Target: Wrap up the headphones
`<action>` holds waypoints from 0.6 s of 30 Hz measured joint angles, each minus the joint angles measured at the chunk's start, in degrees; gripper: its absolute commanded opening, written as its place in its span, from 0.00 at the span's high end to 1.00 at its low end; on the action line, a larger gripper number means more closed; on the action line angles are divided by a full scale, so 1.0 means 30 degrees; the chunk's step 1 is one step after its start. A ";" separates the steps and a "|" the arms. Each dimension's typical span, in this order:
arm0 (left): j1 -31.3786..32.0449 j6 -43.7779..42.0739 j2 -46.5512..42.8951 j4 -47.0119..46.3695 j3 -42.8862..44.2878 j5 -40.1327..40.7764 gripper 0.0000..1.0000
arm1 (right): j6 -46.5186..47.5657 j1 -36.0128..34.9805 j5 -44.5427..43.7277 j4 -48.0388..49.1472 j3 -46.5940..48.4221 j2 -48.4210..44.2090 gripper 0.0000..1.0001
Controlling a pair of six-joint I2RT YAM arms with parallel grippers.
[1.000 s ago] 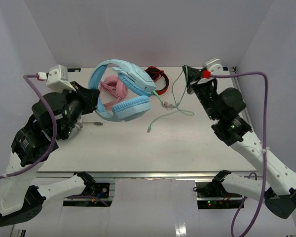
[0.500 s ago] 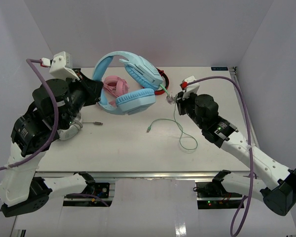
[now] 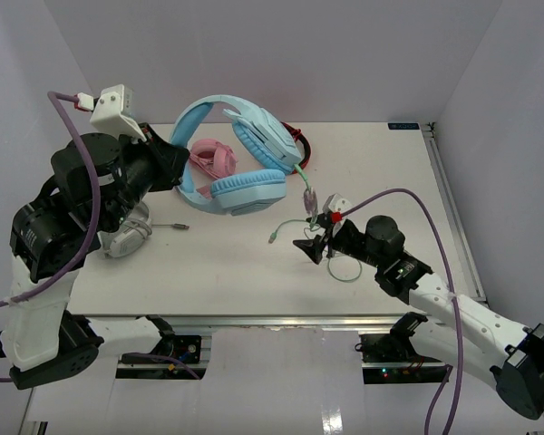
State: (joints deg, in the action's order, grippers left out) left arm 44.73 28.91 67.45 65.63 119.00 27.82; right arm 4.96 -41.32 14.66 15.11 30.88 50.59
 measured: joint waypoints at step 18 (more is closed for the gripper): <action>0.0007 0.0386 -0.0763 0.0084 -0.0699 -0.1001 1.00 | 0.0237 0.0022 0.4452 0.9995 -0.2904 0.3281 0.41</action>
State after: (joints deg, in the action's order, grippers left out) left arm 44.75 30.07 65.16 65.89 116.90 24.82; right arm 5.67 -41.25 28.02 45.10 22.17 60.43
